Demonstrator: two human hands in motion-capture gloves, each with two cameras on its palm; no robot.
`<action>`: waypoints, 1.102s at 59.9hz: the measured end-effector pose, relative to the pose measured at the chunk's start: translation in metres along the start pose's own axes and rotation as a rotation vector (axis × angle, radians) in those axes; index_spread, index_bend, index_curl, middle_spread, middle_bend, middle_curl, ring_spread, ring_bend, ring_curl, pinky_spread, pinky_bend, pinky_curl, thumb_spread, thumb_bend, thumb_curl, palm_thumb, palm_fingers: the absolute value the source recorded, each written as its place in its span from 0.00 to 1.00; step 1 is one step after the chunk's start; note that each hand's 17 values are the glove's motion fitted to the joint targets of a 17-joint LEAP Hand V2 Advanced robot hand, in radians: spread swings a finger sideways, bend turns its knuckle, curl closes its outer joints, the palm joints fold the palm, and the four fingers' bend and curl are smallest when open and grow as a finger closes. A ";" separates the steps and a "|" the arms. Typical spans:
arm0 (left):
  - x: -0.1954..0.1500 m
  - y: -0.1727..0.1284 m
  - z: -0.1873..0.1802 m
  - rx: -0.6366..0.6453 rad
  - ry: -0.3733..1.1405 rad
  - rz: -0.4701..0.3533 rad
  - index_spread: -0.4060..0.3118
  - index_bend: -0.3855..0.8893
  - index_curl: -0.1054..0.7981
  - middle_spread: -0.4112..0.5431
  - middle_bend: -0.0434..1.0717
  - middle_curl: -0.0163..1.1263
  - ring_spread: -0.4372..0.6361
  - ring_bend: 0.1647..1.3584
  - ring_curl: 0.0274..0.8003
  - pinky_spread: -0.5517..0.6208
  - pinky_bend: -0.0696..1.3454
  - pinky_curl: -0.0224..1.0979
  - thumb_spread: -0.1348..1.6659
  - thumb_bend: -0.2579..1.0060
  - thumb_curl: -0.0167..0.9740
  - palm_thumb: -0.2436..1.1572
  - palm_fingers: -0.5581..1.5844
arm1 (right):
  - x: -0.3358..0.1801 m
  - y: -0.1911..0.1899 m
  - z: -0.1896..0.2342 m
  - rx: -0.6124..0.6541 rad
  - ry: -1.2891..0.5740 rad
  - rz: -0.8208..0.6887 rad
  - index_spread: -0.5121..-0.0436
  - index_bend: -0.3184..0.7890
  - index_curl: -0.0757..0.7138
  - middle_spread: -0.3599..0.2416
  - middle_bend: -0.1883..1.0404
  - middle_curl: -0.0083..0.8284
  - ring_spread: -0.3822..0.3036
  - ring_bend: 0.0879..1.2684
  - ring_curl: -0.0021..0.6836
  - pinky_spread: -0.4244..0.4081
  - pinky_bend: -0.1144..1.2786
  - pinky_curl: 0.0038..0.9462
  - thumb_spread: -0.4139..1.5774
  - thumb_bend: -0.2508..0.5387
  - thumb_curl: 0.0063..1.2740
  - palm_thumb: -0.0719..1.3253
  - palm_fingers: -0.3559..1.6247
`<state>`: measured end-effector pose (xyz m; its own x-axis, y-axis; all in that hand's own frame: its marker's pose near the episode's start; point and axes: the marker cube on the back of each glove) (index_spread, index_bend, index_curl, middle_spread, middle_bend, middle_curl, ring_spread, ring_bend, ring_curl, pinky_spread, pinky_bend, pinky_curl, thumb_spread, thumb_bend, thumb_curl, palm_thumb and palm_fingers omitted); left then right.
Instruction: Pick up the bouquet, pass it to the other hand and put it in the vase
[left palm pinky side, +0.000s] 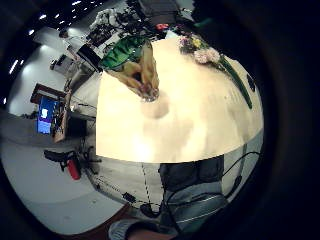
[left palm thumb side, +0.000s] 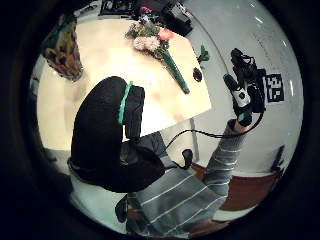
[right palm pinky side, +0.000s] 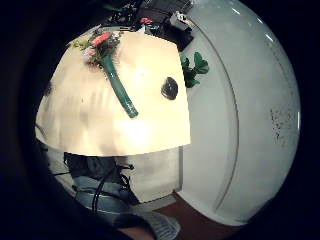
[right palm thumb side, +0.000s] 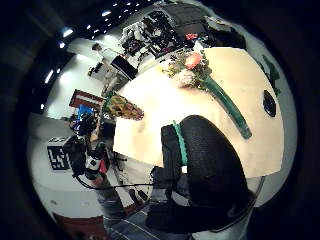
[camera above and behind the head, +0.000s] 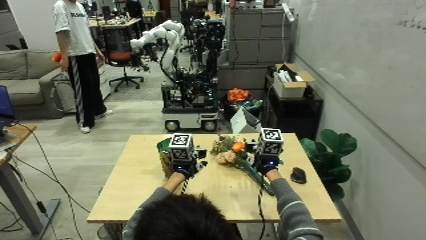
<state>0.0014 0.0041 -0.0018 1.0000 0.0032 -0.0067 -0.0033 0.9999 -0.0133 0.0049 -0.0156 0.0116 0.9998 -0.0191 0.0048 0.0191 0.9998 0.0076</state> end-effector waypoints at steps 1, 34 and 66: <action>0.001 0.001 -0.001 -0.005 0.003 0.001 0.54 0.49 0.19 0.53 0.17 0.04 0.50 0.19 0.06 0.56 0.30 0.09 0.33 0.32 0.08 0.34 0.47 | 0.001 -0.003 0.002 0.001 -0.002 -0.001 0.68 0.40 0.13 0.53 0.30 0.06 0.57 0.20 0.08 0.64 0.38 0.09 0.43 0.56 0.04 0.26 0.34; 0.013 0.005 -0.018 -0.045 0.037 -0.005 0.51 0.45 0.48 0.62 0.18 0.19 0.63 0.24 0.27 0.66 0.30 0.28 0.73 0.23 0.27 0.40 0.43 | 0.001 0.014 -0.013 -0.068 -0.051 0.005 0.27 0.41 0.34 0.47 0.31 0.31 0.60 0.26 0.33 0.78 0.44 0.30 0.83 0.43 0.18 0.32 0.27; 0.016 0.003 -0.016 -0.036 0.016 0.045 0.50 0.44 0.53 0.62 0.18 0.24 0.63 0.25 0.32 0.66 0.29 0.32 0.74 0.19 0.32 0.40 0.42 | 0.006 0.014 -0.037 -0.064 0.022 0.062 0.26 0.41 0.38 0.48 0.30 0.37 0.62 0.27 0.39 0.80 0.44 0.35 0.85 0.30 0.23 0.35 0.26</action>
<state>0.0177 0.0075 -0.0178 0.9986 0.0477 -0.0243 -0.0488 0.9976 -0.0489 0.0110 -0.0017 -0.0252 0.9989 0.0421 -0.0191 -0.0431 0.9975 -0.0554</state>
